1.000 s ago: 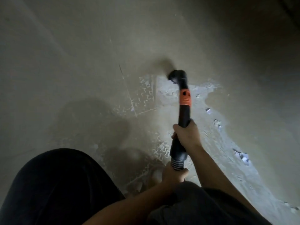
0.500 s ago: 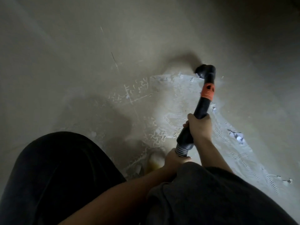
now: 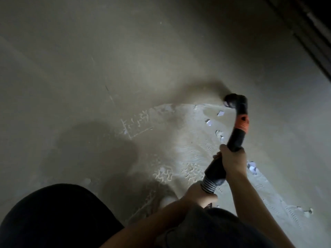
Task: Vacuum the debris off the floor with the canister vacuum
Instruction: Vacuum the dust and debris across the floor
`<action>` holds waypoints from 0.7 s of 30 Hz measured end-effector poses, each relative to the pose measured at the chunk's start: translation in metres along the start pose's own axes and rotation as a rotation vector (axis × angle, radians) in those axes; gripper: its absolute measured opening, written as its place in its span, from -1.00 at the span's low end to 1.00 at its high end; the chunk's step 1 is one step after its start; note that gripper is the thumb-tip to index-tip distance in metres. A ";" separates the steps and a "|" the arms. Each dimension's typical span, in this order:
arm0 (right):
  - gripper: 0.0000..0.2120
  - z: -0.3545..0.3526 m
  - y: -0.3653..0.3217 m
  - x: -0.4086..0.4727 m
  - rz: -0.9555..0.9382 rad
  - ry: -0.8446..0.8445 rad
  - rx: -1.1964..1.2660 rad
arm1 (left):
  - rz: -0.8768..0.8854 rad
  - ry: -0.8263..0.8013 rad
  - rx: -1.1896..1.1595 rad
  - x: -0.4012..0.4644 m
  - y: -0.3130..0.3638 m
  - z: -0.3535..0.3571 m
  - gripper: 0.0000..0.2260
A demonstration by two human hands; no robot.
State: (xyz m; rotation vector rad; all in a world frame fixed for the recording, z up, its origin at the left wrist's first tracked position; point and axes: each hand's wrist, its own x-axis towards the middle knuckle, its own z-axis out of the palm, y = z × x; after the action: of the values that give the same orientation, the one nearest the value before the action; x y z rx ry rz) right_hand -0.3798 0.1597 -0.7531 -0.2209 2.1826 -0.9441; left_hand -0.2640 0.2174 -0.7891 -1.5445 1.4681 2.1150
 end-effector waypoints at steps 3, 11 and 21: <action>-0.75 0.012 -0.016 0.014 0.010 0.052 -0.032 | -0.018 0.009 0.015 0.019 0.022 -0.019 -0.89; -0.79 0.108 -0.150 0.016 -0.110 -0.672 -0.228 | 0.000 -0.077 -0.260 0.013 0.087 -0.132 -0.81; -0.78 0.166 -0.307 0.004 -0.347 -0.607 -0.146 | 0.144 -0.269 -0.381 0.003 0.185 -0.279 -0.89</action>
State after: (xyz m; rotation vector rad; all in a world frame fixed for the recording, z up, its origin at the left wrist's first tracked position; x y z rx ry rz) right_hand -0.3070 -0.1543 -0.6206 -0.8611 1.6688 -0.7660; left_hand -0.1938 -0.0896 -0.6773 -1.2131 1.1673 2.6866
